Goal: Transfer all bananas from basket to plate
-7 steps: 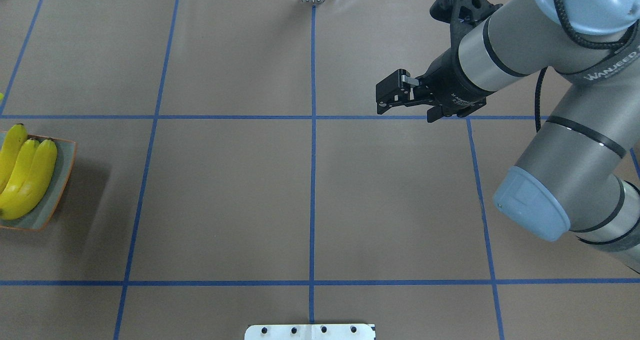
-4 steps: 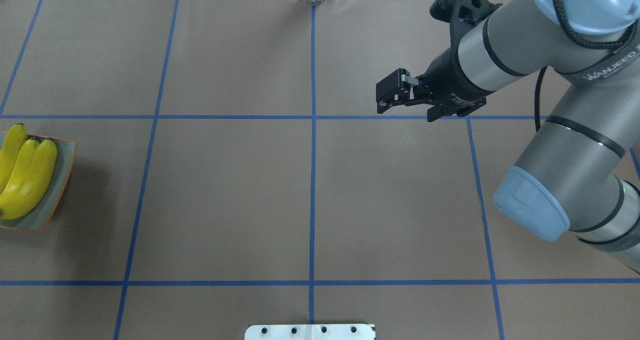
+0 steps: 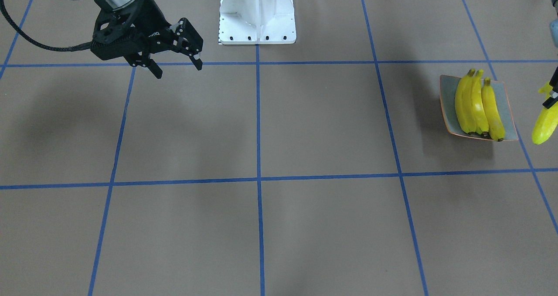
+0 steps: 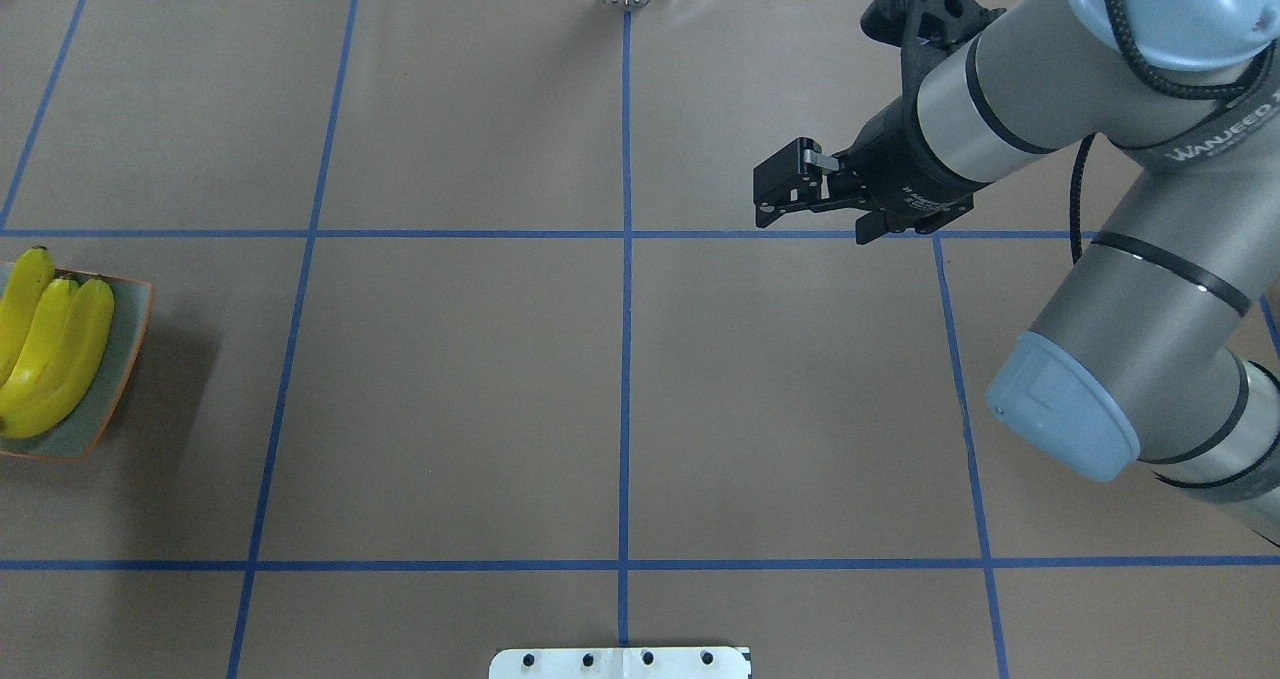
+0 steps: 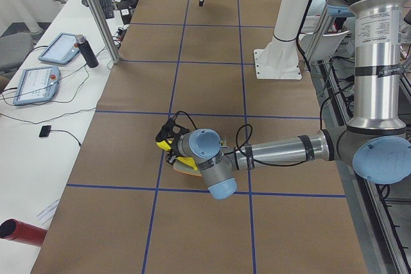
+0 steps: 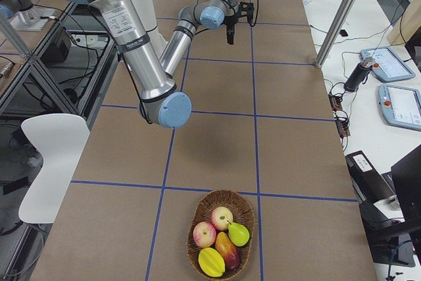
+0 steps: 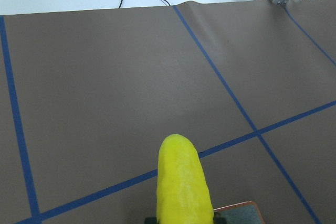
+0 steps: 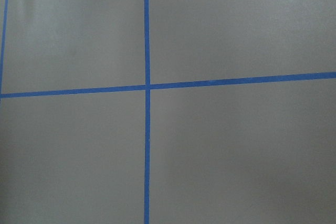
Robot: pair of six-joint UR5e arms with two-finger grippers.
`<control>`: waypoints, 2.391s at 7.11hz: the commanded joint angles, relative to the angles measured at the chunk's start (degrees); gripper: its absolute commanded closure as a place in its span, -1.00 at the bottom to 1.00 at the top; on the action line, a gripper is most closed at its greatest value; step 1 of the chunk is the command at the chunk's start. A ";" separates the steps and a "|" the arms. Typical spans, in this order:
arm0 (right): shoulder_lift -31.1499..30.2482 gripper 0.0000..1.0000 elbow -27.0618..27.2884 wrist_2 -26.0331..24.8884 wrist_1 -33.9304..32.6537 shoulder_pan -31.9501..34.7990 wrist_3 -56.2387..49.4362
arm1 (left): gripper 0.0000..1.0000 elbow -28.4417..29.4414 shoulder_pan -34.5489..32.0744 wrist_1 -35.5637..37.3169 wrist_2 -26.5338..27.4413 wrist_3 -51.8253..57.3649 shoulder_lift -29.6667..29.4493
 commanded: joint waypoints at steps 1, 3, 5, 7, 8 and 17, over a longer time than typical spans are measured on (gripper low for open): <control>-0.27 -1.00 -0.15 -0.18 0.07 0.00 0.01 | 1.00 -0.26 1.77 0.88 0.17 11.85 0.80; -0.71 -1.00 -0.32 -0.88 0.24 0.00 0.01 | 1.00 -2.00 4.75 0.79 0.25 20.65 1.94; -1.50 -1.00 -0.24 -0.88 0.33 0.09 0.01 | 1.00 -5.25 8.27 0.79 0.25 24.80 2.38; -1.50 -1.00 -0.24 -0.79 0.33 0.17 0.18 | 1.00 -5.89 11.08 0.88 0.60 28.04 2.30; -1.50 -1.00 -0.32 -0.79 0.33 0.09 0.44 | 1.00 -5.88 12.23 1.14 3.30 30.60 2.56; -2.03 -1.00 -0.50 -0.79 0.33 0.17 0.89 | 1.00 -8.26 16.99 5.10 7.90 47.05 4.49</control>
